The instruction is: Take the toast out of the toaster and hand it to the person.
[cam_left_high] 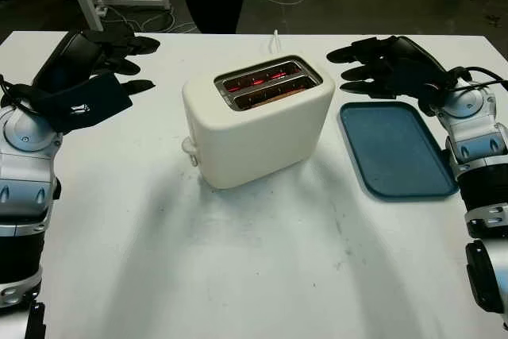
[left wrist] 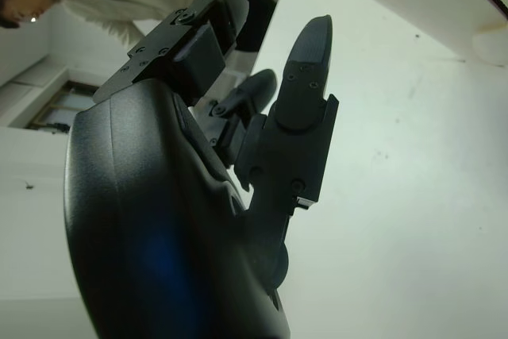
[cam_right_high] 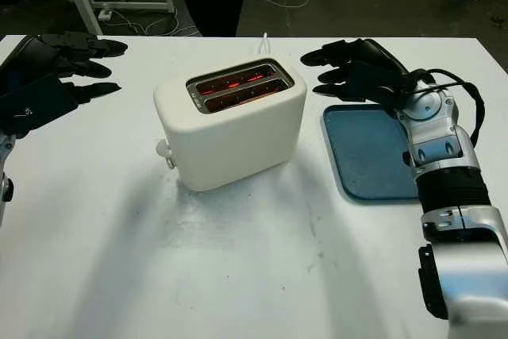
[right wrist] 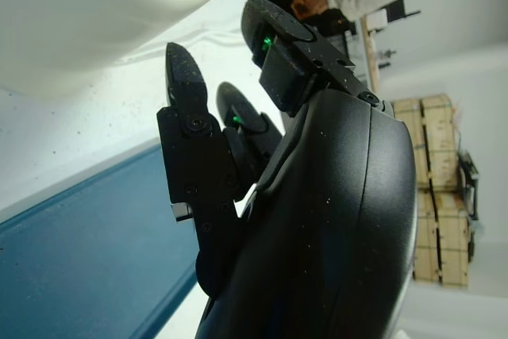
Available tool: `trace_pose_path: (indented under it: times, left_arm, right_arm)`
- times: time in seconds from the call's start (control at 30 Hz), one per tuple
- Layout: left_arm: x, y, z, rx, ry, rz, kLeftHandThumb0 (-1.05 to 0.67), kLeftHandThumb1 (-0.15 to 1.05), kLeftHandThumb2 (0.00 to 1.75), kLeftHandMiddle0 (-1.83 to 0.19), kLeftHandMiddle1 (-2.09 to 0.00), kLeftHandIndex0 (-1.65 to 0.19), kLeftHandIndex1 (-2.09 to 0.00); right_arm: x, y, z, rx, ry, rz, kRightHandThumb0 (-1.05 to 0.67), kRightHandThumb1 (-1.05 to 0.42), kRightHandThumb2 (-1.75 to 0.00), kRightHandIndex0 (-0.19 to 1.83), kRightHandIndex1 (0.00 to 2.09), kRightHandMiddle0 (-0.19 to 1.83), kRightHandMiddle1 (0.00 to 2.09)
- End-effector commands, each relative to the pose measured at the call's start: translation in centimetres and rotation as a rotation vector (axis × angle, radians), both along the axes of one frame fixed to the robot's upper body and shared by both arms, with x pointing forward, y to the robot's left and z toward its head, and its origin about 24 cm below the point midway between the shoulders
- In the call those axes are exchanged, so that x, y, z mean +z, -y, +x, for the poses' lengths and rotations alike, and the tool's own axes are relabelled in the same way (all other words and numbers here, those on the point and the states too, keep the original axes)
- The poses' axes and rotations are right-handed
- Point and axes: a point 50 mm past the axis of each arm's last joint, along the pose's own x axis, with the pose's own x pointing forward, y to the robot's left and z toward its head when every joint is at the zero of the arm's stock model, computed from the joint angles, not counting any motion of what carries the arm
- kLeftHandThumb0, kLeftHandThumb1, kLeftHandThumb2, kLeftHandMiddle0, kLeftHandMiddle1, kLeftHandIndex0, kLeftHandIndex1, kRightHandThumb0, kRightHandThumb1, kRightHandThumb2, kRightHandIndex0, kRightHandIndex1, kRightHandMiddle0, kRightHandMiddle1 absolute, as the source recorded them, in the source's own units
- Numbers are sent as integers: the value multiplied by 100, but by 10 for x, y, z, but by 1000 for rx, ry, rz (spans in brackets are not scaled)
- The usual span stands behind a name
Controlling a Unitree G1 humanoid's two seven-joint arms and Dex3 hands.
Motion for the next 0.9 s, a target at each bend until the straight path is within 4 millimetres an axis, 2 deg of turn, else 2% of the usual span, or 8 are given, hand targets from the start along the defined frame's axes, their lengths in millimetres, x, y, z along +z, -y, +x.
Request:
trace_pose_path:
  times: [0.0, 0.6, 0.67, 0.87]
  left_arm:
    - [-1, -1, -1, -5, 5, 3, -31, 92, 2, -59, -51, -71, -1]
    - [-1, -2, -2, 3, -4, -4, -34, 92, 3, -59, -50, -71, 0]
    - [-1, -2, -2, 4, -4, -1, -34, 92, 3, -59, -50, -71, 0]
    - [-1, -2, -2, 4, -2, -4, -33, 92, 3, -59, -50, -71, 0]
  right_arm:
    - [2, -2, 0, 11, 11, 0, -27, -92, -9, 75, 0, 68, 0]
    - [3, -1, 1, 9, 21, 13, -25, -92, -7, 75, 0, 68, 0]
    - [11, -1, 1, 12, 62, 4, -25, -92, -4, 74, 0, 66, 0]
    - [58, -5, 0, 59, 265, 65, -21, -80, 0, 77, 2, 71, 2]
